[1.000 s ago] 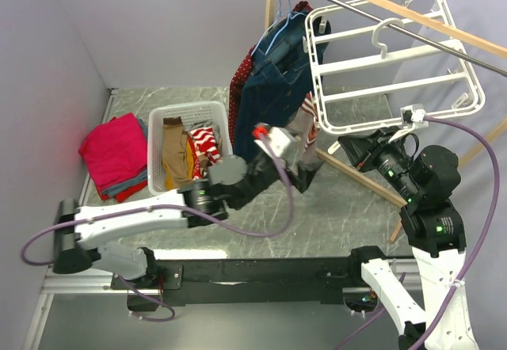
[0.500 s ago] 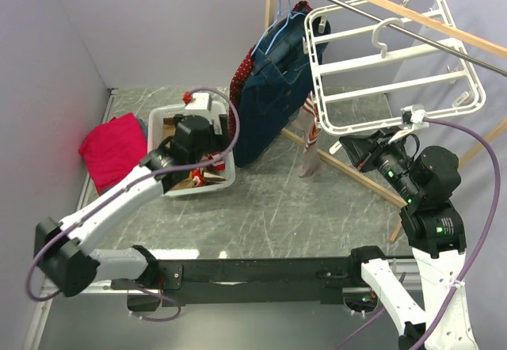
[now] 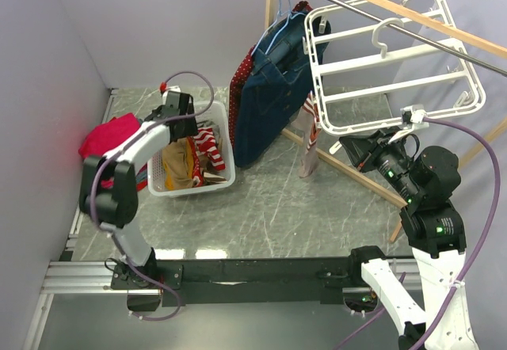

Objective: Clip the socks to the hanger
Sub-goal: Pick up the sock from the bin.

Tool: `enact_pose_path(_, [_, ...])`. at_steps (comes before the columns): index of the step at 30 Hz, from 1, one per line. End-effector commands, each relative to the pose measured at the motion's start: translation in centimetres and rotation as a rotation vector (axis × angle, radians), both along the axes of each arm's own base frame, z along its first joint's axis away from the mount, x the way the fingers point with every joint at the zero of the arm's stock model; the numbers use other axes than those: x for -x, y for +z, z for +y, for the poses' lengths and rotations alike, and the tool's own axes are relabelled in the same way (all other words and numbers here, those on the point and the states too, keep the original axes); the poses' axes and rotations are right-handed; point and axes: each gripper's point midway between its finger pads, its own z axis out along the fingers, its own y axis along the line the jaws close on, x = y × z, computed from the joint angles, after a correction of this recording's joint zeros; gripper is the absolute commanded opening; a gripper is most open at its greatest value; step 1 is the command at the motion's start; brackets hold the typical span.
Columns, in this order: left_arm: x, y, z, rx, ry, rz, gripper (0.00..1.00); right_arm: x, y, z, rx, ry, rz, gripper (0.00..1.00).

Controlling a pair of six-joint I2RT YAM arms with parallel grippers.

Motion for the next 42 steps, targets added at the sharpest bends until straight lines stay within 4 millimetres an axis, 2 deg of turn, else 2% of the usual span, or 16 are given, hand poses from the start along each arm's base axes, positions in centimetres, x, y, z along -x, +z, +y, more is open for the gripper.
enact_pose_path(1, [-1.9, -2.0, 1.5, -0.095, 0.032, 0.087, 0.73, 0.0, 0.6, -0.1, -0.001, -0.003, -0.022, 0.15])
enact_pose_path(3, [-2.3, -2.6, 2.0, -0.108, 0.052, 0.102, 0.64, 0.1, 0.7, -0.1, 0.000, -0.003, -0.026, 0.15])
enact_pose_path(10, [-1.6, -5.1, 2.2, -0.083, 0.066, 0.145, 0.49, 0.1, 0.6, -0.1, -0.002, -0.003, -0.025, 0.15])
enact_pose_path(13, [-1.1, -5.8, 2.1, -0.075, 0.067, 0.165, 0.27, 0.1, 0.5, -0.1, -0.003, -0.003, -0.023, 0.15])
enact_pose_path(14, [-0.8, -5.7, 2.2, -0.076, 0.064, 0.170, 0.10, 0.1, 0.4, -0.1, -0.001, -0.003, -0.019, 0.15])
enact_pose_path(15, [-0.7, -5.4, 2.1, -0.077, 0.063, 0.166, 0.03, 0.1, 0.5, -0.1, 0.000, -0.003, -0.023, 0.15])
enact_pose_path(18, [-0.4, -2.2, 2.3, -0.076, 0.064, 0.108, 0.01, 0.2, 0.6, -0.1, 0.000, -0.003, -0.026, 0.15])
enact_pose_path(25, [0.7, 9.3, 2.8, -0.120, 0.057, -0.104, 0.01, 0.2, 0.7, -0.2, -0.002, -0.008, -0.027, 0.15])
enact_pose_path(28, [1.6, 11.7, 1.8, -0.130, 0.011, -0.151, 0.04, 0.2, 0.9, -0.2, 0.002, -0.009, -0.030, 0.15])
enact_pose_path(31, [3.5, 10.2, -0.8, -0.093, -0.070, -0.105, 0.11, 0.2, 0.8, -0.3, 0.004, -0.012, -0.028, 0.15])
enact_pose_path(34, [6.2, 5.7, -3.8, -0.047, -0.145, -0.019, 0.15, 0.3, 0.8, -0.3, 0.003, -0.010, -0.027, 0.15])
enact_pose_path(36, [8.6, 1.9, -5.9, -0.010, -0.202, 0.072, 0.16, 0.2, 0.6, -0.2, 0.006, -0.009, -0.024, 0.15])
enact_pose_path(37, [9.8, 0.2, -6.1, -0.009, -0.213, 0.117, 0.20, 0.2, 0.6, -0.2, 0.005, -0.007, -0.024, 0.15])
enact_pose_path(39, [10.9, -1.0, -6.9, 0.016, -0.229, 0.147, 0.24, 0.2, 0.6, -0.2, 0.003, -0.007, -0.023, 0.15])
enact_pose_path(40, [11.5, -1.6, -6.9, 0.027, -0.234, 0.162, 0.31, 0.2, 0.7, -0.1, 0.002, -0.004, -0.024, 0.15])
enact_pose_path(42, [11.7, -0.5, -7.0, 0.053, -0.226, 0.122, 0.39, 0.2, 0.8, -0.2, 0.003, -0.007, -0.026, 0.15])
